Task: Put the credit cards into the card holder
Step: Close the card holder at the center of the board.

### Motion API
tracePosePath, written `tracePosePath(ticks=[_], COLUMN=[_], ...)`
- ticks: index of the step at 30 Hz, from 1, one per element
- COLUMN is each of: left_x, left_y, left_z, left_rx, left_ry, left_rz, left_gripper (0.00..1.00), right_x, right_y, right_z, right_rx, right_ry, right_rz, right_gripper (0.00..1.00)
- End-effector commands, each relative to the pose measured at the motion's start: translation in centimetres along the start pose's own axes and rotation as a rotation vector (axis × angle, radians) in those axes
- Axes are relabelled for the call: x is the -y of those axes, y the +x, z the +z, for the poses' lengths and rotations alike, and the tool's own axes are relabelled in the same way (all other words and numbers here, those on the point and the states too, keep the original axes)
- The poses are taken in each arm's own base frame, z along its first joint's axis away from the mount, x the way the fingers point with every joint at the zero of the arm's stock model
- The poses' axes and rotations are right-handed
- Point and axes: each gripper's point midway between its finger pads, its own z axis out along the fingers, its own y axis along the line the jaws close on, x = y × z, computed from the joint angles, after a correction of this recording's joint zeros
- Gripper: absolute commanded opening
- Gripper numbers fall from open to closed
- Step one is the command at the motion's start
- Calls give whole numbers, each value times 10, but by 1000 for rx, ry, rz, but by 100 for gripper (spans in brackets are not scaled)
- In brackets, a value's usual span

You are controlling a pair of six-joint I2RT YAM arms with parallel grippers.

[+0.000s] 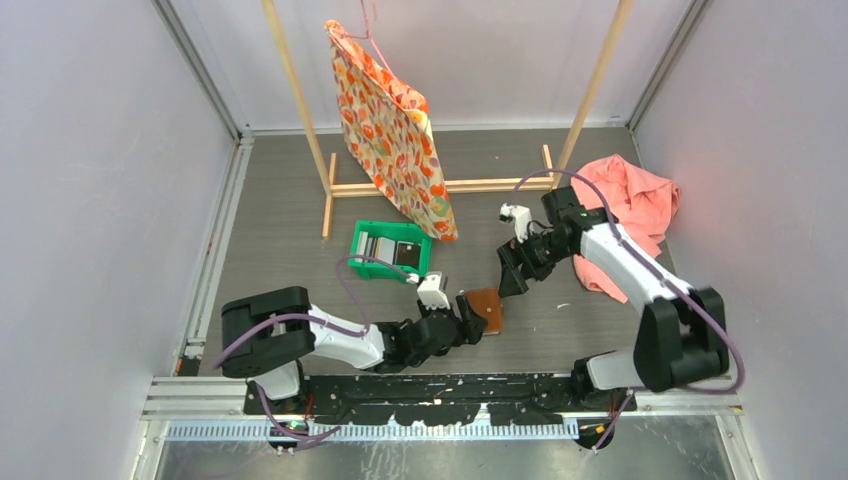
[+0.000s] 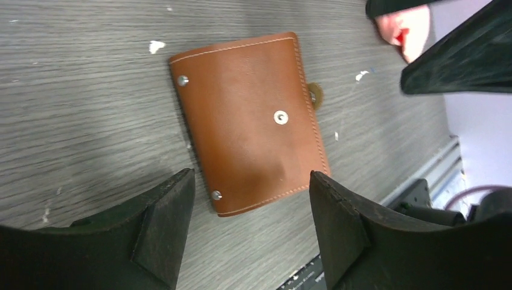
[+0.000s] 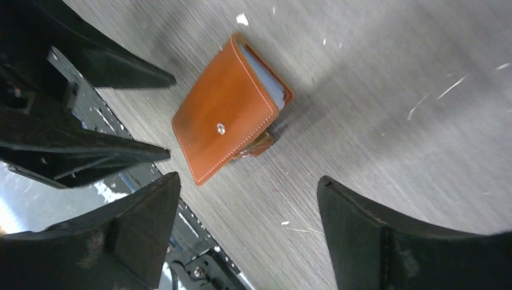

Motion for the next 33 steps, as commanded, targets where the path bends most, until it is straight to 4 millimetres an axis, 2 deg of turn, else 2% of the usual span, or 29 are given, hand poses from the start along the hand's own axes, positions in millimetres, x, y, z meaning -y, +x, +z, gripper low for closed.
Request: tracePosePath(ticks=[1, 3, 4, 8, 17, 25, 33], left_x=[-35, -37, -38, -45, -49, -47, -38], left_y=[2, 7, 9, 14, 21, 24, 23], left_z=[4, 7, 8, 11, 14, 16, 17], left_rx=[25, 15, 11, 6, -4, -2, 18], left_ry=[-195, -205, -210, -233, -250, -257, -248], left_rz=[-5, -4, -6, -11, -39, -51, -63], left_gripper=[68, 63, 62, 59, 48, 45, 42], right_x=[4, 5, 3, 2, -3, -5, 6], right_y=[15, 20, 21, 27, 32, 34, 29], right_z=[12, 19, 21, 31, 46, 54, 53], right_rx=[-146, -198, -216, -270, -340, -365, -354], right_ry=[-38, -27, -27, -17, -22, -32, 33], right_rz=[79, 72, 62, 43, 36, 37, 19], right_gripper=[80, 66, 63, 59, 39, 29, 15])
